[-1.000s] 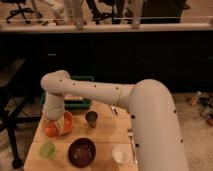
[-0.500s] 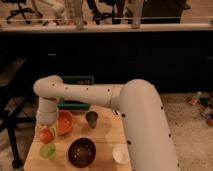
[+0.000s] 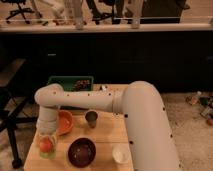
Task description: Place apple in plastic cup
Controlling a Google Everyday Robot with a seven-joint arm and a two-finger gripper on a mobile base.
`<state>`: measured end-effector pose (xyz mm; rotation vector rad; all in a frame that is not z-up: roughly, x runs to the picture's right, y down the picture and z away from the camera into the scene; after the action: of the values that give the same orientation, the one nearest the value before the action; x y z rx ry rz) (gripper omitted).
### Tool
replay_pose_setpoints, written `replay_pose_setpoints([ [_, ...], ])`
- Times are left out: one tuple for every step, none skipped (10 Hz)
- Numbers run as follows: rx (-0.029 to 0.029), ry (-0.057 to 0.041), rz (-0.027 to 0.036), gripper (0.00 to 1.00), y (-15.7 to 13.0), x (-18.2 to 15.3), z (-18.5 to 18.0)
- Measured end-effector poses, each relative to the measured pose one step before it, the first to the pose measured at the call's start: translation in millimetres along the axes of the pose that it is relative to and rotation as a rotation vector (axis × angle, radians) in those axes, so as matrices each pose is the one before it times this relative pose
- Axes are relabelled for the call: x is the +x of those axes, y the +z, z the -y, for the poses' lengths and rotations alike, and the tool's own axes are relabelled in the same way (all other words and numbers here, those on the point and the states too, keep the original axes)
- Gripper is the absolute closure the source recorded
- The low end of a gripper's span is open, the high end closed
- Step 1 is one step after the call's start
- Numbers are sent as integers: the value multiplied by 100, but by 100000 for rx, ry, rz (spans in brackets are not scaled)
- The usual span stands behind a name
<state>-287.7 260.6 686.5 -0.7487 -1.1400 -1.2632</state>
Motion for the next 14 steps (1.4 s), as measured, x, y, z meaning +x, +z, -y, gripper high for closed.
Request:
replay_pose_setpoints([
  [513,400,470,100,338,-150,-214],
  [377,-332,250,100,310,-47,81],
  [629,-1512,-3,100,234,21,203],
  [138,-344,-70,100,-10,26,-13],
  [16,-77,-43,93,-12,17,-23],
  [-21,-78,31,86,15,-26,36],
  [-14,-9,103,73,56,17,-32],
  [26,-19,-3,63,-9,-7,14],
  [15,27,1,53,-4,3,-4],
  [7,37,-7,45,-5,10,-17],
  [14,5,4,33,-4,0,0],
  [7,13,-4,24,-7,2,0],
  [8,1,9,21,3,0,1],
  [14,25,7,20,0,8,-9],
])
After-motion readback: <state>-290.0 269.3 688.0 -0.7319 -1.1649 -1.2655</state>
